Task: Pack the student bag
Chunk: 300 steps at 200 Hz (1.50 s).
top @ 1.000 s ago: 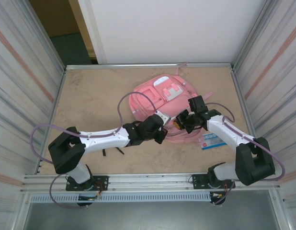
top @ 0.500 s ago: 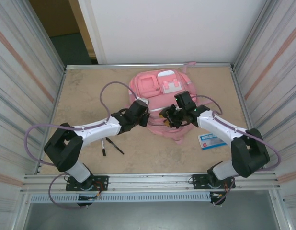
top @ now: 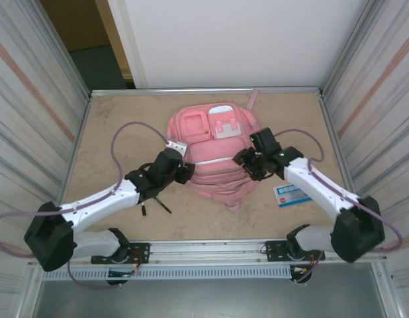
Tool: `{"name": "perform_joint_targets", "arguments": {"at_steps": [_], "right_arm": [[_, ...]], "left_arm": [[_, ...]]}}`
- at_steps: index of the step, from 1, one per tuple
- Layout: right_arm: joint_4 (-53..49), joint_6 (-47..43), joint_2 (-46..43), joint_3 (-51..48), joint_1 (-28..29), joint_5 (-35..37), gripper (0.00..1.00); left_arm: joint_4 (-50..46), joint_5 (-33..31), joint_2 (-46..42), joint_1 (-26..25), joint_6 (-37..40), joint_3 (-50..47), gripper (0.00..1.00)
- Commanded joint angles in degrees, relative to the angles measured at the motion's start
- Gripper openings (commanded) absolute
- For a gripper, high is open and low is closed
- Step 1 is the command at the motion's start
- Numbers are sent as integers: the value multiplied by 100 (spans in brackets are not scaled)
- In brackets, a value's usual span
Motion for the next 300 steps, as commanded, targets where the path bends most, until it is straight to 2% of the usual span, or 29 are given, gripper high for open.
{"name": "perform_joint_targets", "arguments": {"at_steps": [1, 5, 8, 26, 50, 60, 71, 76, 84, 104, 125, 140, 161, 179, 210, 236, 249, 270, 287, 300], "right_arm": [[-1152, -383, -805, -431, -472, 1163, 58], [-1245, -375, -960, -535, -616, 1231, 58], [-1333, -354, -1073, -626, -721, 1306, 59], [-1701, -224, -1777, -1172, -1565, 1706, 58], [-1490, -640, -2378, -1860, -2836, 1478, 56], [-1075, -1067, -2478, -2119, -3318, 969, 46], [-514, -1544, -2438, -2380, -3746, 236, 23], [-329, -1731, -2363, -2432, -3878, -50, 17], [-261, -1844, -2158, -2445, -4012, -269, 14], [-107, -1909, -1533, -2484, -4065, -318, 19], [183, -1951, -776, -2534, -4111, -773, 20], [464, -2107, -360, -2553, -3970, -933, 19], [198, -2237, 164, -2276, -3147, -283, 16], [-111, -2139, 448, -2083, -2512, -145, 11], [-293, -1584, 204, -2278, -1891, -657, 11], [7, -627, -283, -2811, -636, -563, 11], [-27, -366, -456, -2912, -110, -513, 13], [-707, -435, -867, -2721, 229, -452, 20], [-1181, -949, -1269, -2453, 204, -546, 35], [-1590, -1436, -1563, -2245, -59, -624, 42]], "left_arm": [[-216, 133, -217, 65, 632, 70, 83], [-239, 222, -230, 65, 669, 115, 96], [-247, 288, -233, 65, 681, 151, 98], [-334, 574, -140, 56, 431, 329, 99], [-749, 1220, 64, 8, 137, 688, 99], [-762, 1231, 61, -135, 53, 699, 99], [-724, 1209, 28, -397, 46, 692, 99], [-689, 1151, 18, -540, 16, 698, 99], [-630, 1059, 49, -795, -53, 706, 99], [-354, 1065, 267, -1378, -197, 731, 99], [-84, 982, 558, -1865, -247, 773, 99], [106, 976, 724, -2052, -272, 805, 99], [184, 1096, 919, -2104, -424, 928, 99], [160, 1366, 1034, -2106, -447, 1077, 98], [70, 1536, 1116, -2113, -407, 1148, 97], [422, 1623, 1090, -2121, -95, 908, 97], [608, 1673, 1144, -2121, 108, 799, 97], [666, 1884, 1433, -2123, 363, 911, 96], [677, 1925, 1830, -2157, 459, 1155, 93], [853, 2026, 2156, -2190, 458, 1305, 84]]}}
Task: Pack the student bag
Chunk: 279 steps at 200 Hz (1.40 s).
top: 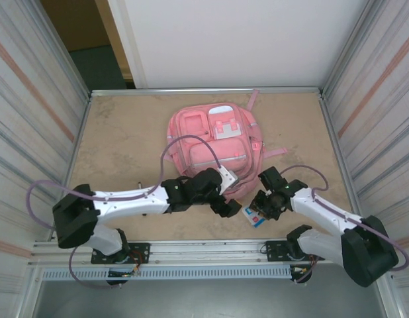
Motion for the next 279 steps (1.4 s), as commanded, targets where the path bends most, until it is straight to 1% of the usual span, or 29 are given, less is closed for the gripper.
{"name": "perform_joint_targets", "arguments": {"at_steps": [1, 9, 17, 33, 39, 49, 64, 79, 98, 109, 133, 137, 140, 163, 176, 191, 208, 230, 249, 279], "right_arm": [[-1185, -625, -522, 369, -282, -99, 42], [-1432, -865, -686, 436, -611, -149, 45], [-1575, -1045, -850, 435, -1089, -235, 47], [-1388, -1564, -1060, 306, -1990, -600, 52], [-1283, -1646, -1074, 267, -2266, -675, 53], [-964, -1778, -1059, 201, -2684, -1011, 54], [-763, -1804, -1016, 167, -3139, -1012, 56], [-486, -1994, -988, 38, -3497, -1023, 57], [62, -1967, -853, -293, -3850, -1325, 60], [273, -1957, -697, -382, -3917, -1474, 62], [347, -1882, -405, -436, -3923, -1150, 65], [325, -1839, -399, -436, -3930, -1068, 67], [329, -1836, -230, -433, -3941, -1059, 68], [627, -1771, 140, -587, -3912, -1291, 69], [660, -1843, 174, -537, -3881, -1422, 69], [715, -1944, 67, -544, -3872, -1756, 69], [829, -1998, -277, -647, -3872, -2169, 66], [902, -2021, -793, -771, -3868, -2623, 65], [944, -2002, -1063, -871, -3846, -2801, 63], [963, -1993, -1054, -892, -3763, -2916, 57]], "left_arm": [[338, 268, 505, -78, 263, 330, 84], [486, 366, 715, -97, 196, 417, 76], [666, 451, 919, -143, 138, 478, 71], [816, 417, 1332, -290, 140, 716, 66], [798, 391, 1517, -337, 94, 848, 65], [688, 417, 1797, -395, -40, 1141, 61], [499, 579, 2208, -515, -253, 1600, 56], [412, 700, 2602, -616, -398, 1955, 55], [487, 1120, 3041, -595, -638, 2156, 56], [352, 1112, 3220, -574, -783, 2254, 56], [0, 903, 3390, -555, -1074, 2386, 57], [-68, 892, 3395, -543, -1117, 2414, 57], [-128, 885, 3395, -546, -1146, 2443, 58], [-405, 968, 3712, -483, -1335, 2665, 57], [-385, 1118, 3792, -428, -1395, 2696, 53], [-288, 1360, 3834, -375, -1554, 2666, 47], [110, 1677, 3796, -317, -1662, 2454, 43], [149, 1577, 3699, -298, -1627, 2332, 40], [295, 1612, 3625, -272, -1654, 2244, 39], [397, 1646, 3558, -166, -1680, 2113, 36]]}}
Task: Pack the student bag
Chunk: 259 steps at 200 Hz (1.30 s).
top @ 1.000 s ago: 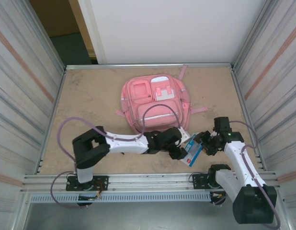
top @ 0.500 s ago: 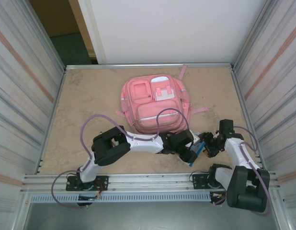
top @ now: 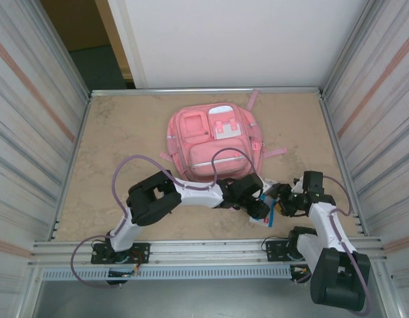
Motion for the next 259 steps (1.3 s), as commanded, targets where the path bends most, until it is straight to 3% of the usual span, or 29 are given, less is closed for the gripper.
{"name": "perform_joint_targets", "arguments": {"at_steps": [1, 42, 59, 72, 95, 128, 142, 173, 189, 212, 228, 259], "right_arm": [[98, -110, -26, 10, 117, -619, 57], [60, -28, 4, 17, 516, -317, 45], [30, -1, -17, 27, 631, -134, 32], [-58, 16, -32, 56, 674, 72, 29], [-340, 271, -164, 124, 972, 1077, 19], [-513, 307, -370, 216, 1204, 1333, 0], [-672, 333, -540, 309, 1200, 1346, 0], [-1401, 566, -925, 851, 1212, 1693, 0], [-1603, 669, -1049, 1183, 1209, 1811, 0], [-1748, 613, -1005, 1700, 1212, 1797, 0], [-1882, 549, -865, 2067, 1213, 1662, 0], [-1655, 566, -637, 2519, 1222, 1118, 0]], "left_arm": [[-201, 84, 13, 73, -104, -251, 36], [-46, 127, -247, 255, -13, -496, 35], [-33, 179, -291, 314, 67, -518, 35], [50, 205, -327, 324, 128, -555, 35], [423, 412, -443, 318, 86, -659, 35], [883, 588, -763, 297, 65, -840, 35], [978, 426, -1184, 201, 356, -962, 34], [902, -341, -2390, -204, 1150, -1172, 43], [556, -532, -2950, -185, 1457, -1197, 49], [117, -1336, -3715, -118, 2454, -1433, 54], [-450, -1722, -4019, 184, 2879, -1541, 59], [-1247, -1378, -4214, 1136, 3288, -1697, 67]]}}
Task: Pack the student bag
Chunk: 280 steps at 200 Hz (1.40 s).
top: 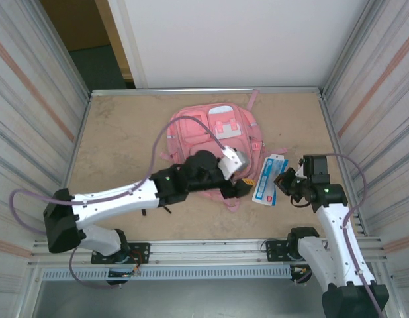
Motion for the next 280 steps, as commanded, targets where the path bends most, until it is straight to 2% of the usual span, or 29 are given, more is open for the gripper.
{"name": "perform_joint_targets", "arguments": {"at_steps": [1, 35, 48, 62, 87, 120, 132, 153, 172, 187, 193, 213, 245, 280], "right_arm": [[-23, 70, 130, 335, 44, -421, 0], [266, 34, 622, 608, 53, -860, 0], [487, 108, 766, 566, 65, -1002, 0], [679, 70, 907, 547, 103, -999, 0], [514, -207, 1183, 734, 236, -588, 0], [539, -310, 1331, 776, 283, -565, 0], [513, -273, 1300, 763, 333, -429, 0], [473, -271, 1072, 746, 534, -53, 0], [309, -309, 840, 780, 662, 258, 0], [317, -279, 713, 698, 686, 288, 0], [328, -256, 691, 655, 686, 242, 0], [286, -119, 718, 626, 685, -69, 0], [300, 431, 983, 676, 791, -981, 0], [270, 1126, 1204, 621, 1110, -1166, 0]], "left_arm": [[-1086, -161, 12, 563, 825, -313, 67], [-668, -21, 88, 680, 2286, -897, 74], [-469, -324, 204, 744, 2636, -996, 75], [-482, -540, 427, 933, 2796, -908, 75], [-526, -1094, 1010, 1232, 2785, -711, 74], [-740, -1384, 1839, 1218, 3172, -382, 73], [-851, -1372, 2037, 1215, 3116, -231, 68], [-903, -1020, 2004, 1220, 2922, -60, 40], [-878, -621, 1765, 1222, 2773, 6, 29], [-1128, 10, 1654, 1320, 2693, 211, 8], [-1251, 324, 1641, 1372, 2632, 318, 4], [-1637, 931, 1632, 1541, 2458, 681, 4], [-2172, 1922, 1597, 1814, 2181, 1290, 3], [-2099, 2439, 1606, 2215, 1450, 1645, 0]]}}
